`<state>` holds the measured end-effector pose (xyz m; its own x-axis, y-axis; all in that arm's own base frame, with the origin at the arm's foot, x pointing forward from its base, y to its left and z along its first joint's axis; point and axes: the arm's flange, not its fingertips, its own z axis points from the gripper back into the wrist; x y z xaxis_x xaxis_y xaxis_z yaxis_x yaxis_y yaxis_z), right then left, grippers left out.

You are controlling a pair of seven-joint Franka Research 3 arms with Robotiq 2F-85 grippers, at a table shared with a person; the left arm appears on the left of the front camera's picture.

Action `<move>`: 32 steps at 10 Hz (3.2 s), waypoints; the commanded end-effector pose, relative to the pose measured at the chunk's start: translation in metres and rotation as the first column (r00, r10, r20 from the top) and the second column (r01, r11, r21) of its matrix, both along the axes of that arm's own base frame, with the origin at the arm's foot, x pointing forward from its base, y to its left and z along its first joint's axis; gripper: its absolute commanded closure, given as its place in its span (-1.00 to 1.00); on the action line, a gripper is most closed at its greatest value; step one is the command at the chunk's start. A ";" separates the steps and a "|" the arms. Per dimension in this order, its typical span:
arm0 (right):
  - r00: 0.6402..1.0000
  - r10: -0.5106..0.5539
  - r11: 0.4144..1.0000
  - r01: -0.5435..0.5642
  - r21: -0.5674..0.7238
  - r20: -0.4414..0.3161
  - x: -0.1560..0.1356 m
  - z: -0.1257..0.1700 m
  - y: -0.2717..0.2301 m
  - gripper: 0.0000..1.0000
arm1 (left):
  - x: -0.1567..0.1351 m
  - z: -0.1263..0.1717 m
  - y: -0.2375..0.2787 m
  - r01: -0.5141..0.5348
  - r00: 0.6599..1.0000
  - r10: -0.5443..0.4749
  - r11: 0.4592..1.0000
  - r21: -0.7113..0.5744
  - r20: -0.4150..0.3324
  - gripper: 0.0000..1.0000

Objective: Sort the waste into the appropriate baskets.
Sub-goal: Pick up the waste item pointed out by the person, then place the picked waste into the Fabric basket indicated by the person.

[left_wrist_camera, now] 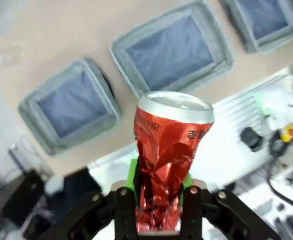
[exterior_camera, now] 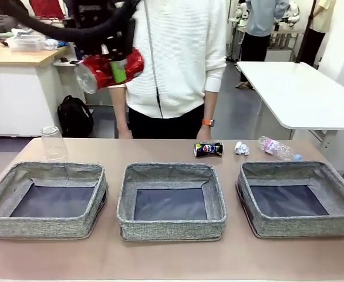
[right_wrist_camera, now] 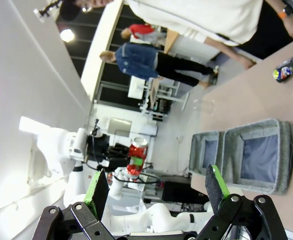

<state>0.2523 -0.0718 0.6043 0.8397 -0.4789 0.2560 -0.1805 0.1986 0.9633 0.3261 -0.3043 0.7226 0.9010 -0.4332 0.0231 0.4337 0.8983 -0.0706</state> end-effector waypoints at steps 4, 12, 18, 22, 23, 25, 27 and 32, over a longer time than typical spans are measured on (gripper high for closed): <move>0.999 0.007 1.000 -0.008 0.012 0.036 0.003 0.001 0.001 -1.00 | 0.009 0.043 -0.118 -0.552 0.783 0.546 0.831 0.073 -0.299 0.30; 0.999 0.007 1.000 -0.008 0.012 0.036 0.003 0.001 0.001 -1.00 | 0.034 0.067 -0.114 -0.426 0.884 0.442 0.896 0.122 -0.154 0.30; 0.999 0.007 1.000 -0.008 0.012 0.036 0.003 0.001 0.001 -1.00 | 0.025 0.029 -0.102 -0.374 0.913 0.396 0.909 0.185 -0.097 0.30; 0.999 0.007 1.000 -0.008 0.012 0.036 0.003 0.001 0.001 -1.00 | 0.025 0.029 -0.102 -0.374 0.913 0.396 0.909 0.185 -0.097 0.30; 0.999 0.007 1.000 -0.008 0.012 0.036 0.003 0.001 0.001 -1.00 | 0.025 0.029 -0.102 -0.374 0.913 0.396 0.909 0.185 -0.097 0.30; 0.999 0.007 1.000 -0.008 0.012 0.036 0.003 0.001 0.001 -1.00 | 0.025 0.029 -0.102 -0.374 0.913 0.396 0.909 0.185 -0.097 0.30; 0.999 0.007 1.000 -0.008 0.012 0.036 0.003 0.001 0.001 -1.00 | 0.025 0.029 -0.102 -0.374 0.913 0.396 0.909 0.185 -0.097 0.30; 0.999 0.007 1.000 -0.008 0.012 0.036 0.003 0.001 0.001 -1.00 | 0.025 0.029 -0.102 -0.374 0.913 0.396 0.909 0.185 -0.097 0.30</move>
<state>0.2523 -0.0718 0.6042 0.8399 -0.4786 0.2560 -0.1802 0.1989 0.9633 0.3523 -0.4087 0.7494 0.9903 -0.0290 -0.1357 0.0380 0.9972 0.0642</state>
